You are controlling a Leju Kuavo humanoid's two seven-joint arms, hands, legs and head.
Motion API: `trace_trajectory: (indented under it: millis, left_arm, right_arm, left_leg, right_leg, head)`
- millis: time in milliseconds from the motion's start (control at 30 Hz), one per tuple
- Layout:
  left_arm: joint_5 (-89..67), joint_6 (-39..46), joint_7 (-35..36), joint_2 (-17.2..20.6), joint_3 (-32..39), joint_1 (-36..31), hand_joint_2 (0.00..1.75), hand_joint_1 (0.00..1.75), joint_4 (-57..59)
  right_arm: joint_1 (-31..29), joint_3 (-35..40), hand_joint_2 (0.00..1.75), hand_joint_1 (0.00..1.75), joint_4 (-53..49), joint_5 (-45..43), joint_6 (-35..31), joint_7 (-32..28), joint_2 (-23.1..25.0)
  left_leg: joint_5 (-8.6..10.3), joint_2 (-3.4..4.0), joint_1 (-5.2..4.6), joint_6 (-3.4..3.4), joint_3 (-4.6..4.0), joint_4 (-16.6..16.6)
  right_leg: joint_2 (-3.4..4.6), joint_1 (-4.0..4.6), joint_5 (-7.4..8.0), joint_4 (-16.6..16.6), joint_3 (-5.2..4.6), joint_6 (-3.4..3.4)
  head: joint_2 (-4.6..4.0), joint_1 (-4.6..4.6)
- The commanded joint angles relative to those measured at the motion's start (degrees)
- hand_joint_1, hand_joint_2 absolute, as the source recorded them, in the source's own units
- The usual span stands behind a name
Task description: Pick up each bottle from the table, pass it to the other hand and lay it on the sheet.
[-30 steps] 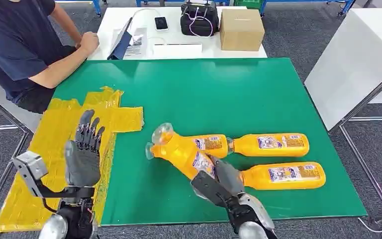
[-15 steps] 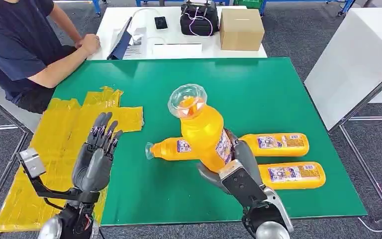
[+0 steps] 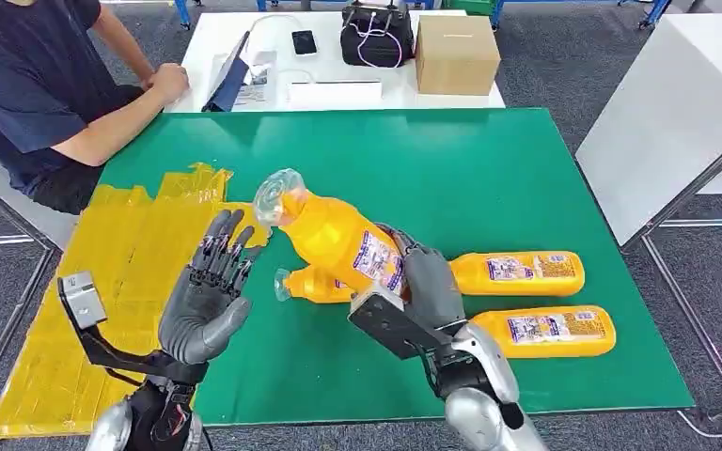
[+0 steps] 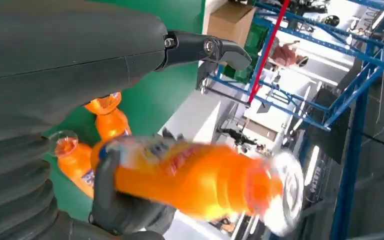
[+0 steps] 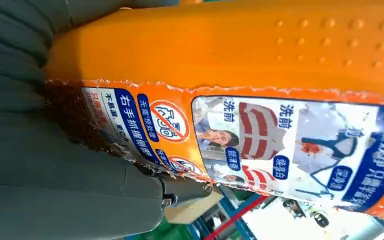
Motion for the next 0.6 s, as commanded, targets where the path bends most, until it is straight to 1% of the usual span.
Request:
trace_trajectory:
  millis: [33, 167, 300, 400, 433, 467, 600]
  left_arm:
    - [0.7, 1.9, -1.3, 1.7, -4.3, -2.3, 1.75, 0.0, 3.2]
    - [3.4, 5.6, -1.6, 2.7, -6.9, -3.6, 1.75, 0.0, 5.6]
    - [5.7, 8.1, -1.5, 3.3, -7.9, -4.2, 1.75, 0.0, 7.4]
    - [6.4, 8.8, -1.4, 3.4, -8.2, -4.5, 1.75, 0.0, 7.9]
    - [6.4, 8.8, -1.4, 3.4, -8.2, -4.5, 1.75, 0.0, 7.9]
    - [6.5, 9.0, -1.4, 3.4, -8.3, -4.6, 1.75, 0.0, 7.9]
    - [7.8, 10.4, -1.7, 3.7, -8.7, -5.0, 1.75, 0.0, 8.5]
  right_arm:
    - [-7.7, 6.6, 1.75, 1.75, 13.5, 7.6, -4.6, 0.9, 1.6]
    - [-10.5, 10.9, 1.75, 1.75, 17.5, 7.4, -5.6, 0.7, 3.0]
    - [-12.9, 14.5, 1.75, 1.75, 20.7, 5.9, -6.1, 1.8, 4.0]
    - [-13.5, 15.9, 1.75, 1.75, 22.6, 4.8, -6.3, 1.5, 4.5]
    - [-13.5, 15.9, 1.75, 1.75, 22.6, 4.8, -6.3, 1.5, 4.5]
    - [-13.6, 16.2, 1.75, 1.75, 22.9, 4.7, -6.4, 1.5, 4.4]
    - [-14.8, 20.4, 1.75, 1.75, 25.6, 3.3, -5.9, 1.3, 4.6]
  left_leg:
    - [-0.03, 0.21, 0.02, -0.08, 0.22, -0.1]
    - [0.02, 0.13, 0.01, -0.06, 0.15, -0.1]
    - [0.01, 0.24, 0.01, -0.07, 0.2, -0.1]
    - [0.01, 0.13, 0.0, -0.05, 0.15, -0.1]
    - [-0.01, 0.22, 0.04, -0.11, 0.28, -0.1]
    - [0.01, 0.09, 0.01, -0.05, 0.16, -0.1]
    - [-0.01, 0.13, 0.02, -0.07, 0.23, -0.1]
  right_leg:
    - [0.17, 0.02, 0.02, 0.0, 0.17, -0.05]
    - [0.11, 0.01, 0.04, -0.1, 0.1, -0.03]
    - [0.2, 0.01, 0.06, -0.1, 0.12, -0.04]
    - [0.1, 0.0, 0.02, 0.0, 0.1, -0.03]
    - [0.16, 0.05, 0.01, -0.1, 0.22, -0.07]
    - [0.07, 0.01, 0.01, -0.1, 0.13, -0.03]
    - [0.09, 0.02, 0.0, -0.1, 0.2, -0.03]
  head:
    - [0.0, 0.0]
    - [0.0, 0.0]
    - [0.0, 0.02]
    - [0.0, 0.0]
    - [0.0, 0.02]
    - [0.0, 0.0]
    - [0.0, 0.02]
